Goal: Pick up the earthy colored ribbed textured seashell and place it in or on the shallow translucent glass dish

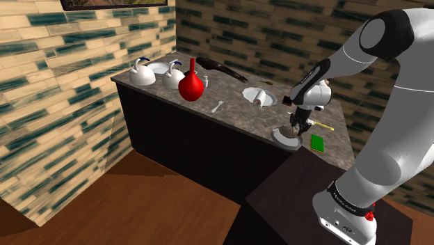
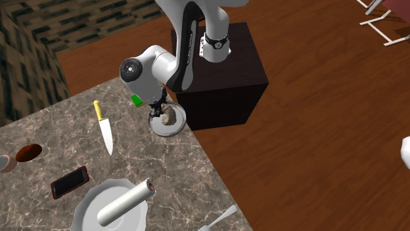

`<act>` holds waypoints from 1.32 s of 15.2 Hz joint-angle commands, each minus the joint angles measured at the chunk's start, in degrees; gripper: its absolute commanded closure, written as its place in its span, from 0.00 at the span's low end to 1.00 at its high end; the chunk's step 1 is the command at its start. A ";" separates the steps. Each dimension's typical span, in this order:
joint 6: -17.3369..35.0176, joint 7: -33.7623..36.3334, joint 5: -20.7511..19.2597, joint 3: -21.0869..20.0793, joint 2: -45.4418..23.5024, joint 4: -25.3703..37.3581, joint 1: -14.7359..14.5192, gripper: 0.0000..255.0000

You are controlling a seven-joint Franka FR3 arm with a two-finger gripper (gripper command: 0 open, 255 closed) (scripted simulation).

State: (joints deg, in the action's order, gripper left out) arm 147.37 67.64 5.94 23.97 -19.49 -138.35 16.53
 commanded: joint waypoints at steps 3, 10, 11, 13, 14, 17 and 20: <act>0.42 -0.13 0.38 -0.29 -0.54 0.15 0.12 1.00; 0.42 -0.13 0.38 -0.29 -0.53 0.14 0.12 0.00; 0.43 -0.13 0.38 -0.28 -0.53 0.13 0.12 0.00; 0.42 -0.13 0.38 -0.29 -0.54 0.15 0.12 0.00; -1.42 0.73 -0.83 0.54 1.29 0.27 -0.57 0.00; -6.71 3.02 -4.05 2.35 6.14 1.07 -2.12 0.00; -6.71 3.04 -4.07 2.31 6.15 1.07 -2.07 0.00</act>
State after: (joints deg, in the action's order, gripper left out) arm 140.87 70.52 1.98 26.25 -13.50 -137.32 14.54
